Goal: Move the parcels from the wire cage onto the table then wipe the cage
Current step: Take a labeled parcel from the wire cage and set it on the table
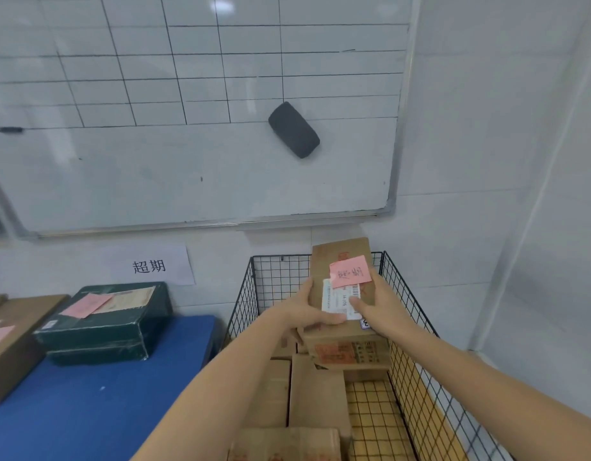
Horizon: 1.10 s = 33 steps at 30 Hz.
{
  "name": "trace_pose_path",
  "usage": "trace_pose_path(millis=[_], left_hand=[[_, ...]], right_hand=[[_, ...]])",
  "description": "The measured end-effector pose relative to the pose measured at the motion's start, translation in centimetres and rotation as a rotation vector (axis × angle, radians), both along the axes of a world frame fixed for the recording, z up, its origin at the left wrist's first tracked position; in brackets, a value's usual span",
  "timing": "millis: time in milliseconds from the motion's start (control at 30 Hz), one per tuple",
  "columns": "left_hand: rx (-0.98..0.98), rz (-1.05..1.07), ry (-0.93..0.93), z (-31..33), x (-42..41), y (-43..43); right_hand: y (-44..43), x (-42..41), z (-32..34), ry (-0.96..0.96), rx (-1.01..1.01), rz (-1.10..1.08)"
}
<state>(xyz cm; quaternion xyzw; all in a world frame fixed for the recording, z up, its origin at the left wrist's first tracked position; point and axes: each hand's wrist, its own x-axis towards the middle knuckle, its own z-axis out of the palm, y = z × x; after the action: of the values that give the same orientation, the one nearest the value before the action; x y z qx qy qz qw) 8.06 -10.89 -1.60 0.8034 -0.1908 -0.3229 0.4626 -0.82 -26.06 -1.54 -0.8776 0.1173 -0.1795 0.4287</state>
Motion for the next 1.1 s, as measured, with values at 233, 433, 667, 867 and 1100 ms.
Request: trace_pose_path(millis=[233, 433, 667, 867, 1100], left_hand=[[-0.003, 0.057, -0.110, 0.5, -2.3, 0.6], [-0.183, 0.260, -0.044, -1.4, -1.8, 0.0], [-0.163, 0.373, 0.008, -0.9, -3.6, 1.1], [-0.099, 0.339, -0.100, 0.0, -2.9, 1.8], [-0.039, 0.295, -0.174, 1.1, -2.0, 2.5]], right_hand=[[-0.5, -0.1, -0.5, -0.003, -0.014, -0.024], [0.1, -0.4, 0.5, -0.011, -0.064, -0.034], [0.2, -1.1, 0.1, 0.078, -0.174, 0.098], [0.1, -2.0, 1.3, 0.035, -0.293, 0.171], [-1.7, -3.1, 4.3, 0.098, -0.520, 0.094]])
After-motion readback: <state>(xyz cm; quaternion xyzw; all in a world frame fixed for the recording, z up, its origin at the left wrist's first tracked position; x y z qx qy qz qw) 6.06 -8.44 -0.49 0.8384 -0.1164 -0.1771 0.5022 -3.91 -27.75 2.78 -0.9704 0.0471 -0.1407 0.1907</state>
